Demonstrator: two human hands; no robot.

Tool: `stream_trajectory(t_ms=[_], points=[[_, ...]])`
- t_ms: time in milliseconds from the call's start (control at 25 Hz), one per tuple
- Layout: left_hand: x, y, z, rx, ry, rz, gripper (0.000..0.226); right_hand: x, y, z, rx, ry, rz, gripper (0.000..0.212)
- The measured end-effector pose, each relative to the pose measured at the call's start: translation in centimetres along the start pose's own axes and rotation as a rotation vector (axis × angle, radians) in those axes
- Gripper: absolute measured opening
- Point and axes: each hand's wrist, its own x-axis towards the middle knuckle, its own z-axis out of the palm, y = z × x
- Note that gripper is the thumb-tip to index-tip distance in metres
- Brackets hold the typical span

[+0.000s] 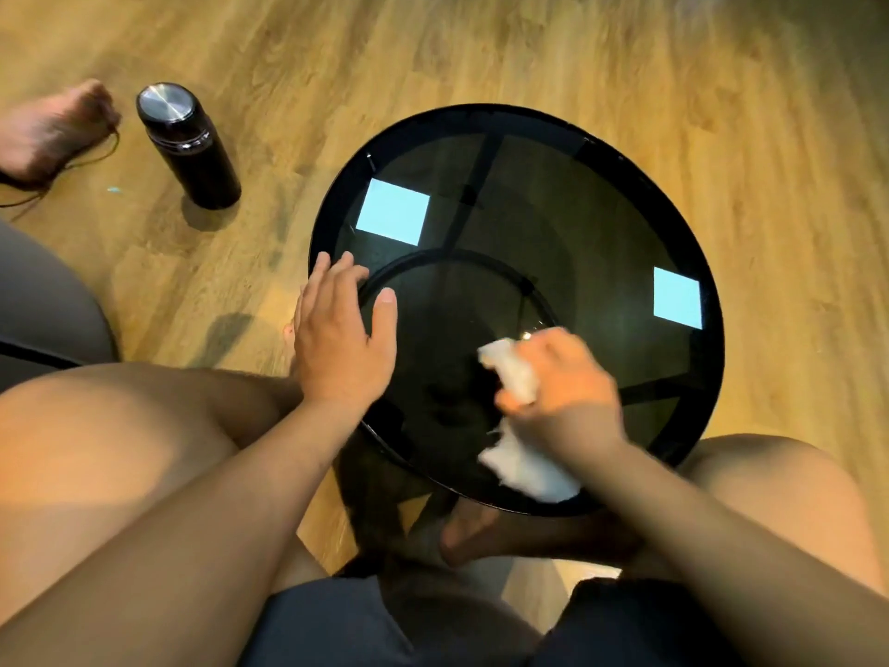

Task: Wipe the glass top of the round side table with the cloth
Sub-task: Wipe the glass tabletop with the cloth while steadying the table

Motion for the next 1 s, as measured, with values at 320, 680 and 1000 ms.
stream_trajectory(t_ms=[320, 680, 1000], points=[[0.1, 0.0, 0.1, -0.008, -0.005, -0.021, 0.052, 5.5, 11.5, -2.7, -0.052, 0.236, 0.871, 0.046], [0.0, -0.1, -0.3, -0.166, 0.042, -0.032, 0.053, 1.7, -9.7, 2.8, 0.228, -0.042, -0.091, 0.035], [0.0, -0.2, 0.2, -0.051, 0.023, -0.037, 0.045, 3.9, 15.4, -3.5, -0.260, 0.031, 0.295, 0.033]])
